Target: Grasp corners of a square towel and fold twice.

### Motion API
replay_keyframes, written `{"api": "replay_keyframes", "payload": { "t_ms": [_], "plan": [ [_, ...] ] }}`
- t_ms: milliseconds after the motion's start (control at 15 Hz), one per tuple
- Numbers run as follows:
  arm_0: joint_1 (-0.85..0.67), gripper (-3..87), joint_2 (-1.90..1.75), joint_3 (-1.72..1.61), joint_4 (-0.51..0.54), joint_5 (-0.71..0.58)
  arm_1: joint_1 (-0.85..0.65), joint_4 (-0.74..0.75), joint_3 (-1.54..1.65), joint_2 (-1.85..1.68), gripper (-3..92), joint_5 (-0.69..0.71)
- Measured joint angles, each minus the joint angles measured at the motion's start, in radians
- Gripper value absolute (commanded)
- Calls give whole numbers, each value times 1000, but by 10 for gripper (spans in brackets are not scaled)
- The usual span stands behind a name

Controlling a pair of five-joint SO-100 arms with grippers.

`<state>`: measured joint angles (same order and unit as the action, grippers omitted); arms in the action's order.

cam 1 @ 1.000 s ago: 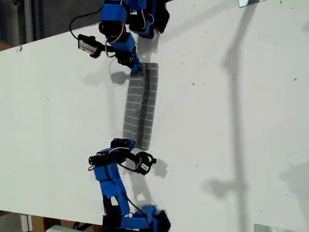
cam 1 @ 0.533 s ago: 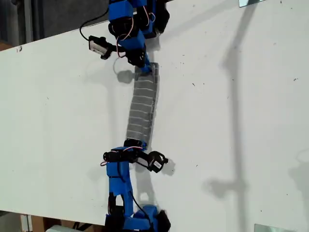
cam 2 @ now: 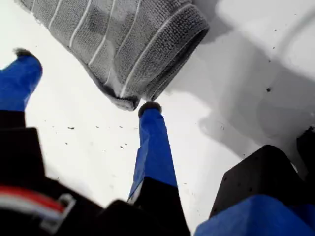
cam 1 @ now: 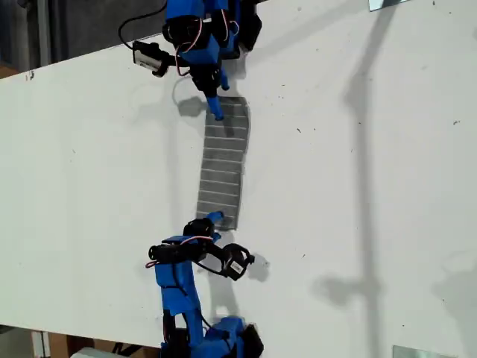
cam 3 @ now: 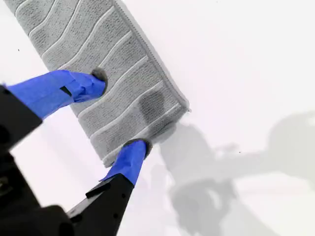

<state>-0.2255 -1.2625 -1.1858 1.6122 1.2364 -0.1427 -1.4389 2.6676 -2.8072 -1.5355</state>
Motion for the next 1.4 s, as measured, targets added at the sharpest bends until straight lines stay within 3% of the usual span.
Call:
{"api": "replay_keyframes", "payload": {
  "t_ms": [267,533,733,800,867,1133,1400],
  "plan": [
    [-11,224,-270,-216,-15,0,-112,94,60,120,447,60],
    [-11,216,-500,-437,-83,31,-172,259,-71,680,422,118],
    [-6,214,-811,-730,-195,75,-206,272,-235,1015,159,155],
    [0,211,-897,-799,-215,86,-207,270,-259,1022,47,155],
    [8,211,-943,-845,-227,95,-207,264,-259,1019,-1,152],
    [61,210,-1025,-968,-296,163,-210,172,-146,851,-1,81],
    [196,210,-1511,-1411,-377,423,-98,75,-144,635,-1,-54]
  ]
}}
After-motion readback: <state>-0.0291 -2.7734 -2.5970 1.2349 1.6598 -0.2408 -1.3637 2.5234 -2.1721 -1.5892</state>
